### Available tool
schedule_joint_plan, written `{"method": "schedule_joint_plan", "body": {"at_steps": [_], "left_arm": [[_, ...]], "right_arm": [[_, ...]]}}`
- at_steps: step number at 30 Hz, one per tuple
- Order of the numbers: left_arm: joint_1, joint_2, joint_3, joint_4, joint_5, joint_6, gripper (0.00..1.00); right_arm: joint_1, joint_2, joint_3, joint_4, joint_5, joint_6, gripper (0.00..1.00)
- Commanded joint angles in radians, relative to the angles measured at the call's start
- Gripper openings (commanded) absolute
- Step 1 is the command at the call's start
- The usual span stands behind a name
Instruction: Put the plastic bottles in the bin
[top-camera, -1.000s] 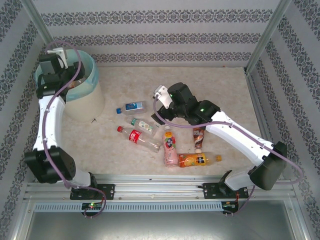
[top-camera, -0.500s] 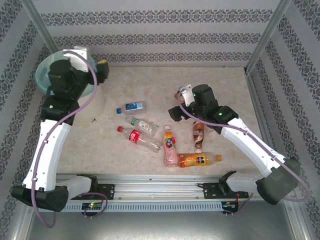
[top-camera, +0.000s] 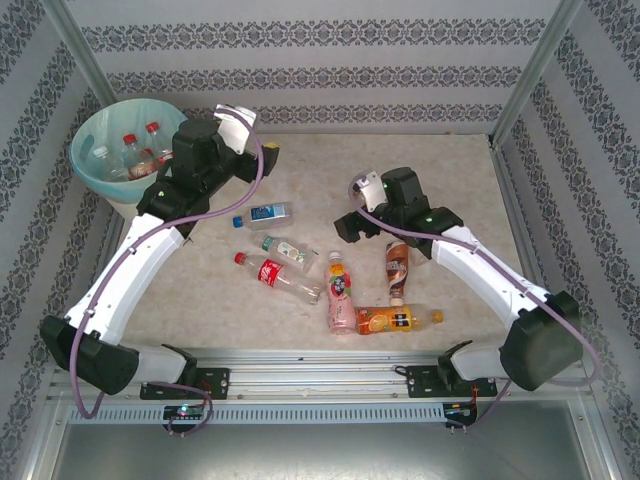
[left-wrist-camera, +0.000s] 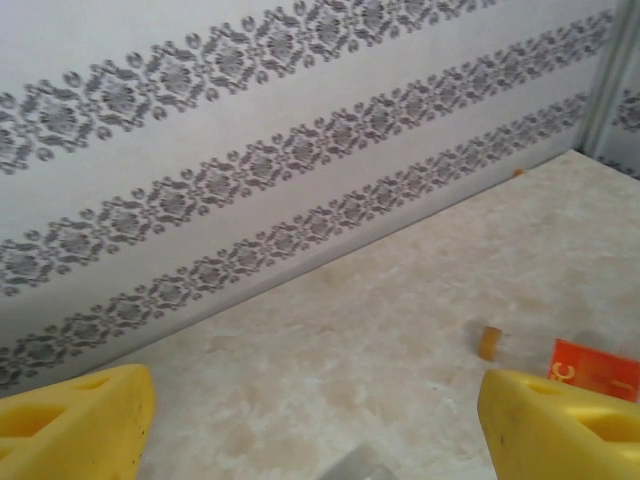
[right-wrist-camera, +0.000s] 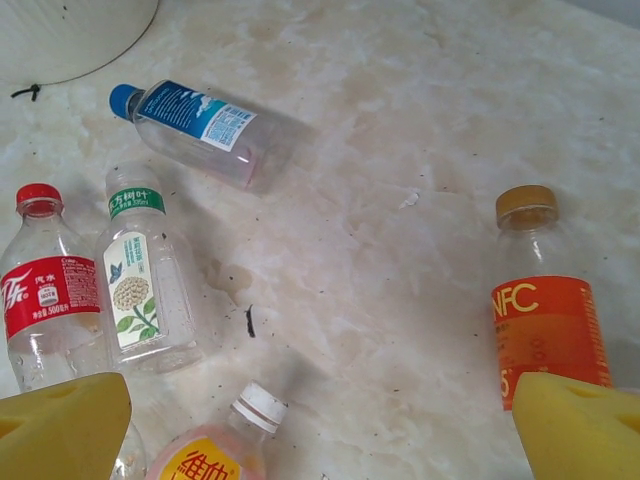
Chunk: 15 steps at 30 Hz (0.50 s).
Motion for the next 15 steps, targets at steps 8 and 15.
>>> {"method": "schedule_joint_plan", "body": {"at_steps": [8,15], "left_arm": [[-0.004,-0.056,-0.022,0.128,-0.185,0.059,0.84],[-0.005,-0.079,-0.043,0.184,-0.275,0.084,0.83]], "right_arm": [[-0.011,0.067,0.026,0.054,-0.060,-0.035,0.98],[-0.019,0.076,0.032,0.058,-0.075,-0.035,0.98]]}}
